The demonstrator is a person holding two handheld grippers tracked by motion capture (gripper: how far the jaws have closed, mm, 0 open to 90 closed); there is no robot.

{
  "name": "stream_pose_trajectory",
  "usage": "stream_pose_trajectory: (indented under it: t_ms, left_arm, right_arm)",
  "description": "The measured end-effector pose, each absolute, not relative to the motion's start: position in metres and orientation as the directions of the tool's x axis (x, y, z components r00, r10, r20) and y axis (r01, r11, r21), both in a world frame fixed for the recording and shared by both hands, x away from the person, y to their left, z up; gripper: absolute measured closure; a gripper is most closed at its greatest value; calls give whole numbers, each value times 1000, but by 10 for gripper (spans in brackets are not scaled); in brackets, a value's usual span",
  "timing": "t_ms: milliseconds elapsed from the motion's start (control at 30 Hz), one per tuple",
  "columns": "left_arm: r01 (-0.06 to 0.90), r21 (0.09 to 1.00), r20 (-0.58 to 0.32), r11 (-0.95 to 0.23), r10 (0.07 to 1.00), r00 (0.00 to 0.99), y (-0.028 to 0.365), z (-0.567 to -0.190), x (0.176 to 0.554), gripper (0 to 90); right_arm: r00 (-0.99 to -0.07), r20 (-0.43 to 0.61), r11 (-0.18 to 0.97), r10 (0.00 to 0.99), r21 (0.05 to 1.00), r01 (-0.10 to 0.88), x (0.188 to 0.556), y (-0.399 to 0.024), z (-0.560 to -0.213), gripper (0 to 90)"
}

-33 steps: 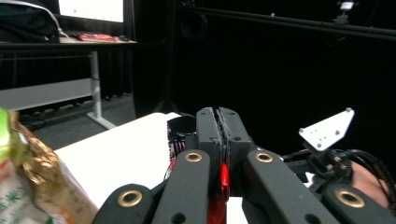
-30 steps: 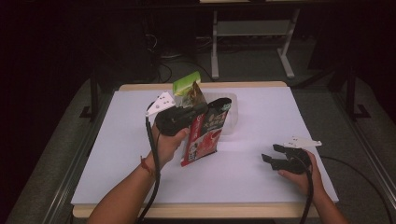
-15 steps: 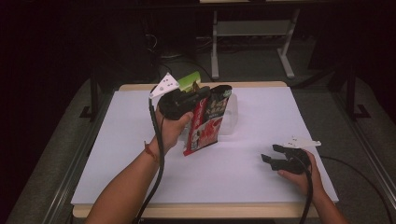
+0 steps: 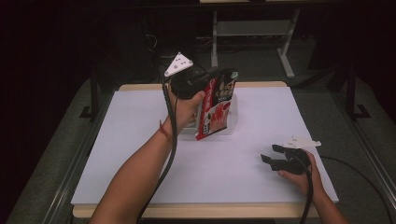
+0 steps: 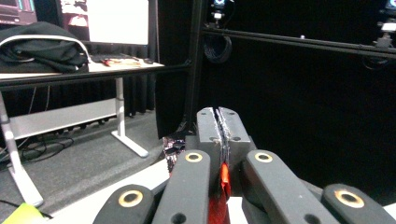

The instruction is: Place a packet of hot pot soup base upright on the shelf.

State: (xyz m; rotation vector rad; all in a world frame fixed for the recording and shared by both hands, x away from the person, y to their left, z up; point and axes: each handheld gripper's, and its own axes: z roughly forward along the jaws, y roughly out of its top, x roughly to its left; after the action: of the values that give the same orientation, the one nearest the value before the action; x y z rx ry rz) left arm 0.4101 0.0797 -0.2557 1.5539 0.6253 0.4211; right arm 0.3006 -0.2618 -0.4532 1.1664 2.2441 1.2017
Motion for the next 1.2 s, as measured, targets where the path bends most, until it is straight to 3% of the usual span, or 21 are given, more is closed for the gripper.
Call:
stream_pose_trajectory:
  t_ms: [700,1200]
  left_arm:
    - [180,982,-89,-57,700,708,27,-288,477,889]
    - [181,983,-95,-43,720,687,23,-299,482,888]
  right_arm:
    - [-619,73,319,782,806,499,300,-261,-454,339]
    - [-626,79,321,775,805,499,301,-261,-455,340]
